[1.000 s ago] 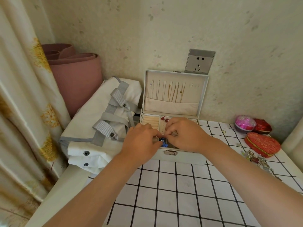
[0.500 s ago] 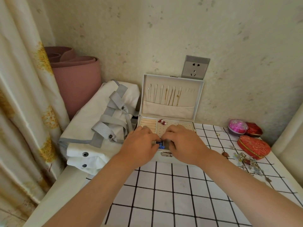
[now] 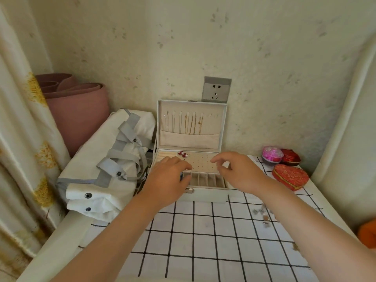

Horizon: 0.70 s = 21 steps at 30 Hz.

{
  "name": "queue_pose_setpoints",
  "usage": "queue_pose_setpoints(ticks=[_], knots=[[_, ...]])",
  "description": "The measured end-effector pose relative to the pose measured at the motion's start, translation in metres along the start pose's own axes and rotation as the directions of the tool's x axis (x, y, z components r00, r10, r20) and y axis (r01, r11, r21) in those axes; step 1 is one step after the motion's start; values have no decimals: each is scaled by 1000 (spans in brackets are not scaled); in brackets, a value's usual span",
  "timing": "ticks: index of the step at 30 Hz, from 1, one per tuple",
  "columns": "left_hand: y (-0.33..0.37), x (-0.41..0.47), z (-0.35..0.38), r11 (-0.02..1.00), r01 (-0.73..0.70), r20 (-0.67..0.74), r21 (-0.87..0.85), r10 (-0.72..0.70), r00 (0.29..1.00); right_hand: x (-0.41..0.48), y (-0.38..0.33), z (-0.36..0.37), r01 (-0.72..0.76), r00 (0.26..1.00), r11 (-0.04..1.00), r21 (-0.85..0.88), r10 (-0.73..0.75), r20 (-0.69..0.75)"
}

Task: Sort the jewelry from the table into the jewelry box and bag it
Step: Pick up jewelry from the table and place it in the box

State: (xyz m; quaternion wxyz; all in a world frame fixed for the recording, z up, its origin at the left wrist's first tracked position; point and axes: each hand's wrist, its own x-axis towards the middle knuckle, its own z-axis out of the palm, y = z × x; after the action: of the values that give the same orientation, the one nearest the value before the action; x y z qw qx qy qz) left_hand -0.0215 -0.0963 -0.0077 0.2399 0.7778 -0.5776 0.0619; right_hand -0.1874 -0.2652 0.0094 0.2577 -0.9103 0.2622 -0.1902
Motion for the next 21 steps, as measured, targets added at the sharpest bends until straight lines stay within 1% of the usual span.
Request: queue_pose_setpoints(ticks=[2, 5, 7, 11, 14, 17, 19, 21], knots=[[20, 8, 3, 999, -23, -12, -35, 22, 1000, -8, 19, -15, -48, 998, 998, 42, 50, -48], [55, 26, 14, 992, -47, -6, -115, 47, 999, -22, 50, -35, -94, 993, 996, 6, 94, -73], [76, 41, 27, 988, -46, 25, -146, 50, 998, -30, 72, -46, -127, 990, 991, -43, 124, -71], [115, 72, 58, 985, -63, 80, -158, 76, 994, -38, 109, -57, -187, 982, 973, -136, 187, -19], [135, 89, 83, 984, -65, 176, -163, 94, 980, -39, 130, -60, -192, 979, 965, -177, 200, 32], [145, 98, 109, 993, -57, 308, -105, 87, 948, -41, 145, -60, -213, 970, 964, -162, 228, 82], [148, 100, 124, 996, -34, 374, -81, 62, 925, -42, 154, -63, -227, 967, 963, -145, 240, 79], [150, 100, 135, 997, -39, 403, -69, 64, 913, -42, 164, -68, -231, 970, 965, -125, 238, 45]])
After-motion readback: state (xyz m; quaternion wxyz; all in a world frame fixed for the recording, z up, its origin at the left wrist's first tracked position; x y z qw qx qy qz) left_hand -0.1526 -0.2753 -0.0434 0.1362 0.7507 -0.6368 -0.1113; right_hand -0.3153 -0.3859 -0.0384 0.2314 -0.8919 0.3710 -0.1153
